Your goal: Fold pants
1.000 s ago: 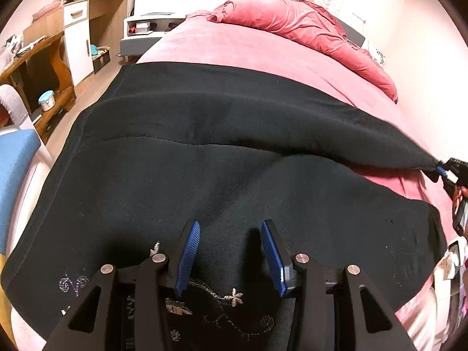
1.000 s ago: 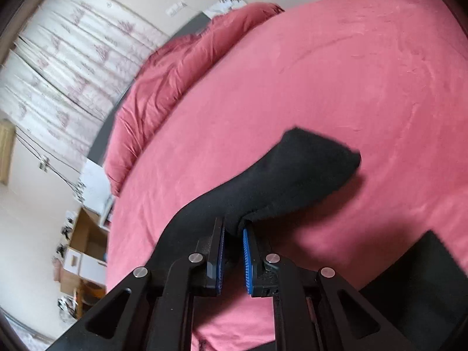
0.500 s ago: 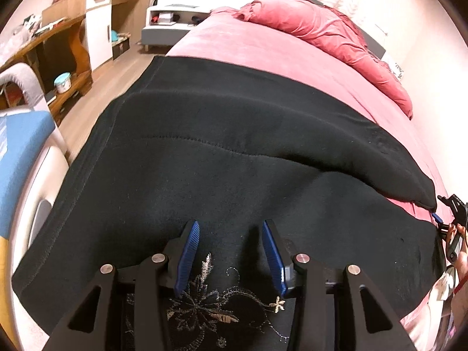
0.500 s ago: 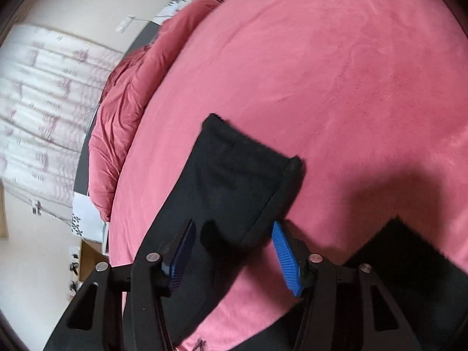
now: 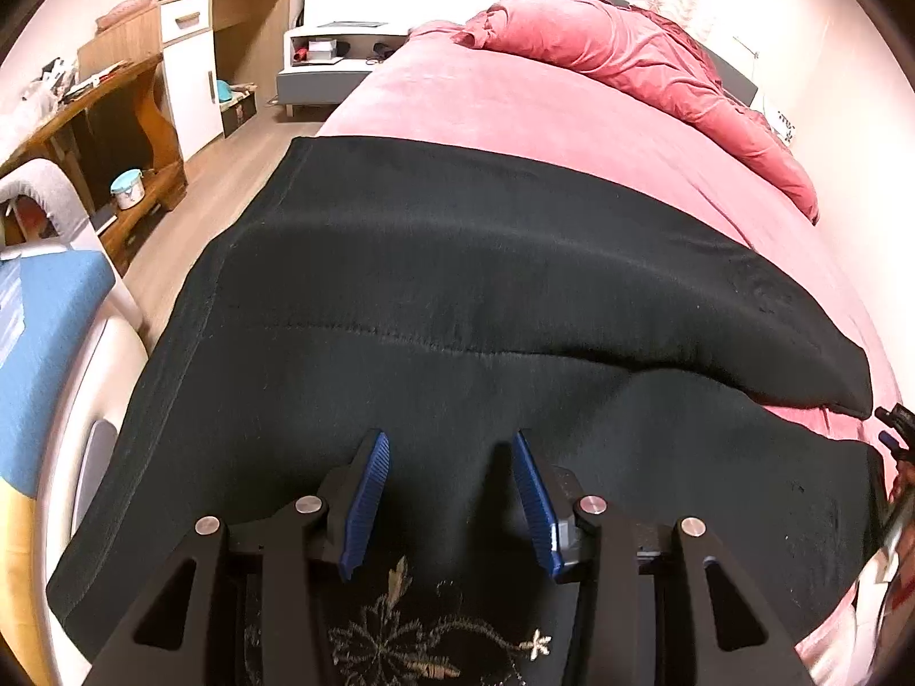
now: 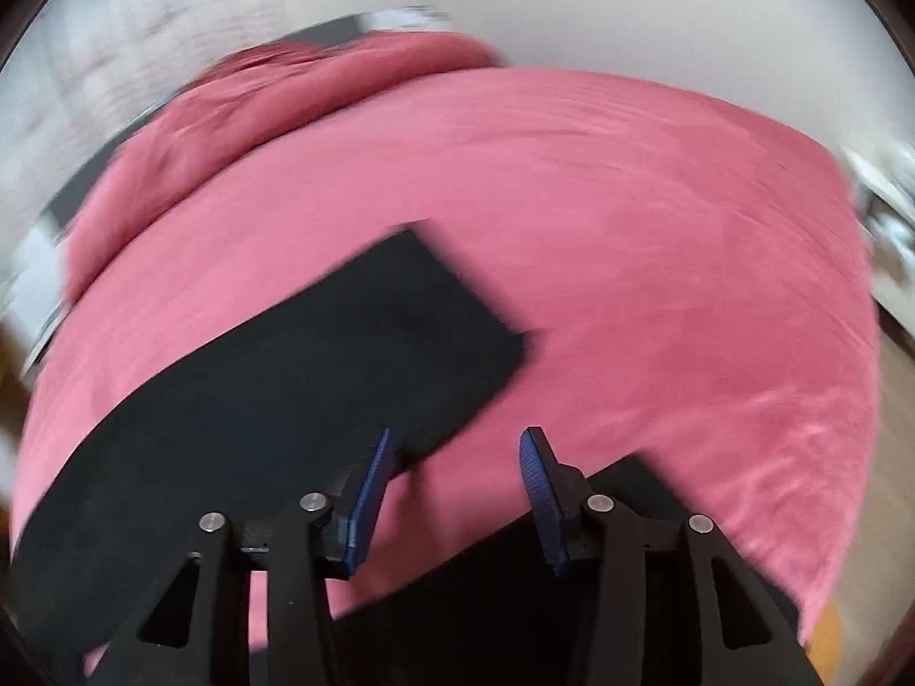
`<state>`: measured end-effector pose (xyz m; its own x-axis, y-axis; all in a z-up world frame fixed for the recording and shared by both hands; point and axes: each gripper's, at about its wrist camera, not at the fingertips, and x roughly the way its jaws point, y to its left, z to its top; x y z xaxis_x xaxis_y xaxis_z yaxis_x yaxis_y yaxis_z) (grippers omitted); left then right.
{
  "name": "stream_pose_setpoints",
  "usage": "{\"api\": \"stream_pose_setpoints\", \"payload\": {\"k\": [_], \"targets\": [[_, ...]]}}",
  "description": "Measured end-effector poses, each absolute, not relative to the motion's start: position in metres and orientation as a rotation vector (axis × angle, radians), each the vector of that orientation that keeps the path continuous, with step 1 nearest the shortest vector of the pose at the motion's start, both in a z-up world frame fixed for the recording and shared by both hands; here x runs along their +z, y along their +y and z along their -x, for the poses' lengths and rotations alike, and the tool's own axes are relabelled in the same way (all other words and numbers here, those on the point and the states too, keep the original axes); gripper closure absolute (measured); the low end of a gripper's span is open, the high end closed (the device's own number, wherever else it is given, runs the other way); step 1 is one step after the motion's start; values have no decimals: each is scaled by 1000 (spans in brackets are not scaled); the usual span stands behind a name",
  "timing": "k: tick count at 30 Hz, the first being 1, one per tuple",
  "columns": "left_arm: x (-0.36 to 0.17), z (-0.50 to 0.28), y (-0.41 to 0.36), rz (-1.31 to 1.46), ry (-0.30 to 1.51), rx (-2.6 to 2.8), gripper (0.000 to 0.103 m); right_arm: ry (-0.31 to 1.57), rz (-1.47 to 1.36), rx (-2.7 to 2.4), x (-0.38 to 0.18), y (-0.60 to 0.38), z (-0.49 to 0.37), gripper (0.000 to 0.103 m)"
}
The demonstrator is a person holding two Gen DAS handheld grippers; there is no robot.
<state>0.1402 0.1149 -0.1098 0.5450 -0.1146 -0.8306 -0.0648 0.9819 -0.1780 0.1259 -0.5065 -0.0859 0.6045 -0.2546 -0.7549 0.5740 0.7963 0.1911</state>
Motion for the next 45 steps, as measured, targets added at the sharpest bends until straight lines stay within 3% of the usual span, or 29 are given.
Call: {"api": "stream_pose_setpoints", "payload": {"k": [2, 8, 17, 27, 36, 40, 45], "targets": [[-108, -146, 116, 191, 997, -25, 57, 802, -379, -402, -80, -473, -131, 46], [-90, -182, 118, 183, 1014, 4, 52, 925, -235, -234, -85, -389, -158, 44], [-61, -232, 126, 258, 992, -19, 50, 910, -125, -173, -65, -315, -153, 36], [-79, -330, 153, 252, 1070, 53, 50, 960, 15, -200, -58, -296, -220, 36], [-121, -385, 196, 437, 1213, 158, 50, 1041, 31, -239, -73, -292, -294, 34], [-132, -392, 191, 403, 1244, 159, 50, 1098, -35, -252, -85, -298, -316, 33], [-137, -404, 184, 322, 1272, 162, 50, 1154, -196, -262, -91, -314, -334, 24]]}}
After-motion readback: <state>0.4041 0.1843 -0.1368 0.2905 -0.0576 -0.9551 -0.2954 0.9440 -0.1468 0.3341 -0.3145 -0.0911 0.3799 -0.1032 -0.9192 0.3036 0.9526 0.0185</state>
